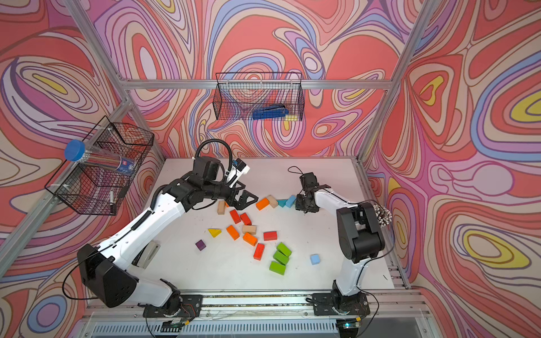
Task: Assemble a heart with building blocks
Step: Assemble the building block at the center of the board, then pick up the building block from the center of the board.
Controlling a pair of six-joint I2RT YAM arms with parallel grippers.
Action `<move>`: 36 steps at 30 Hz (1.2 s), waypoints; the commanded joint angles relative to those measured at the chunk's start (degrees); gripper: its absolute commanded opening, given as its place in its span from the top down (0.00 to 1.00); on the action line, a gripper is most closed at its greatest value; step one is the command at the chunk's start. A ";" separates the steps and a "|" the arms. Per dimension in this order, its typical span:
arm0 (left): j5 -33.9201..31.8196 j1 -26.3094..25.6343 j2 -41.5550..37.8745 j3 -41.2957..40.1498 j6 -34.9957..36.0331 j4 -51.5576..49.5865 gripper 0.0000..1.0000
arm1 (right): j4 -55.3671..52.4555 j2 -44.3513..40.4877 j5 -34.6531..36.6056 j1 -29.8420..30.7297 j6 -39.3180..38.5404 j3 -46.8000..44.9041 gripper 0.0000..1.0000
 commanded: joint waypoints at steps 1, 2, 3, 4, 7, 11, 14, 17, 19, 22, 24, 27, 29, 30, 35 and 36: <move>0.28 0.40 -0.60 -0.01 -0.29 0.69 0.00 | 0.16 -6.98 -5.84 -0.27 -2.77 -3.59 0.47; 0.02 0.49 -0.68 0.00 -0.29 0.66 0.00 | 0.19 -8.34 -8.01 -0.18 -3.55 -4.55 0.46; -0.18 0.60 -0.73 -0.07 -0.33 0.66 0.00 | 0.07 -9.93 -10.05 0.08 -4.17 -5.45 0.44; -0.37 0.67 -0.77 -0.06 -0.38 0.66 0.00 | -0.01 -11.44 -11.48 0.39 -4.58 -6.25 0.43; -0.56 1.33 -0.86 0.00 -0.85 0.66 0.00 | -1.19 -14.62 -13.54 3.50 -5.94 -7.78 0.35; -0.38 2.64 -1.02 0.39 -1.33 0.59 0.00 | -2.94 -15.68 -12.59 10.26 -7.25 -8.30 0.25; -0.85 3.56 -1.45 0.35 -1.39 0.61 0.00 | -2.04 -15.72 -12.93 14.71 -7.22 -9.54 0.19; -1.34 4.19 -1.79 0.35 -1.50 0.57 0.00 | -1.12 -15.34 -12.60 19.09 -7.62 -10.83 0.11; -1.44 4.47 -1.92 0.42 -1.67 0.57 0.00 | -1.26 -14.70 -11.43 21.40 -8.05 -11.50 0.08; -1.43 4.60 -1.93 0.36 -1.80 0.67 0.00 | -1.81 -13.60 -10.16 23.59 -8.36 -12.16 0.05; -1.25 4.63 -1.84 0.45 -1.87 0.66 0.00 | -2.23 -12.73 -8.36 24.68 -8.55 -12.25 0.05; -1.08 4.59 -1.70 0.44 -1.94 0.66 0.00 | -2.41 -11.25 -6.42 25.66 -8.87 -12.19 0.06; -1.12 4.65 -1.66 0.44 -1.93 0.58 0.00 | -2.62 -10.11 -4.73 26.28 -8.80 -12.02 0.08; -1.16 4.58 -1.66 0.44 -1.88 0.57 0.00 | -2.69 -9.55 -3.63 26.54 -8.80 -11.87 0.11; -0.77 4.66 -1.57 0.26 -1.68 0.89 0.00 | -1.96 -6.92 -0.38 26.72 -7.85 -10.98 0.23; -0.69 4.64 -1.49 0.20 -1.65 0.86 0.00 | -1.46 -6.54 -0.39 26.73 -7.75 -10.75 0.23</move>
